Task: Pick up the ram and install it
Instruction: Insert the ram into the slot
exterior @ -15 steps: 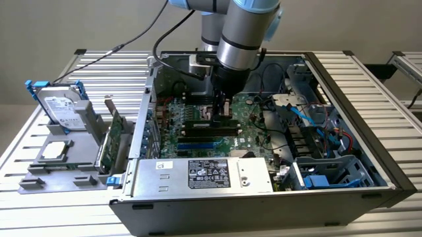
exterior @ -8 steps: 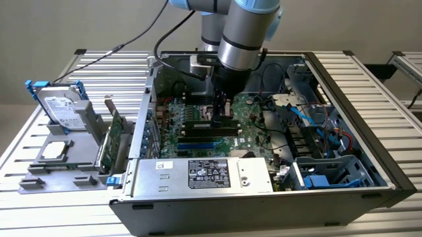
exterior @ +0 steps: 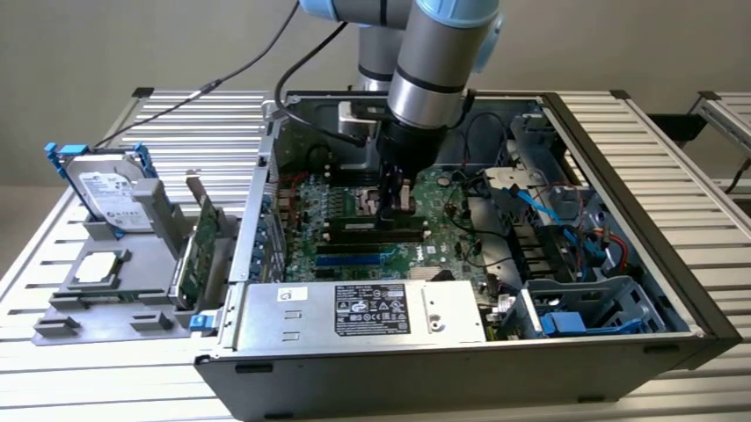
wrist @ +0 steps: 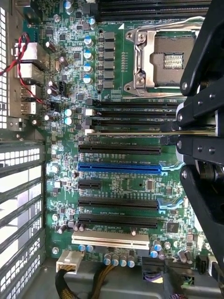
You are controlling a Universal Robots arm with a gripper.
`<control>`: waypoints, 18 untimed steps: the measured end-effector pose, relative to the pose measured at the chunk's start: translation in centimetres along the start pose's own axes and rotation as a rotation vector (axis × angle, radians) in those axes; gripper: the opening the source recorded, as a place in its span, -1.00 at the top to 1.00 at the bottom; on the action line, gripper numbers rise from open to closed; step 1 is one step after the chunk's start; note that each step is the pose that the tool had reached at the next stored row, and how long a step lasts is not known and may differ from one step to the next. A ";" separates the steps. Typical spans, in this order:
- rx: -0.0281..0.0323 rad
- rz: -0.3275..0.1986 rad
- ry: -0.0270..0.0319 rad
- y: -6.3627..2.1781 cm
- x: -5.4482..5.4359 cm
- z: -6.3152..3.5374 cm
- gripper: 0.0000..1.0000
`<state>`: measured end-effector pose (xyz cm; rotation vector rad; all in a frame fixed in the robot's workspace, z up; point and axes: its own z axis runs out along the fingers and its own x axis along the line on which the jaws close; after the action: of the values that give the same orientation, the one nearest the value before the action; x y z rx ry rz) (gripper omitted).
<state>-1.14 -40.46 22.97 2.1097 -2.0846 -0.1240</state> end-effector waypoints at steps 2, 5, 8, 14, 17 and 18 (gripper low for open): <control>0.0000 0.000 0.0008 -0.03 0.0 0.15 0.73; 0.0000 0.000 0.0019 -0.09 0.0 0.35 0.73; -0.0002 0.000 0.0031 -0.09 0.0 0.37 0.73; -0.0004 0.000 0.0029 -0.12 0.0 0.49 0.73; -0.0004 0.000 0.0032 -0.15 -0.1 0.62 0.73; -0.0005 0.000 0.0032 -0.15 -0.1 0.63 0.73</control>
<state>-1.11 -40.40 22.32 2.1079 -2.0828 -0.1210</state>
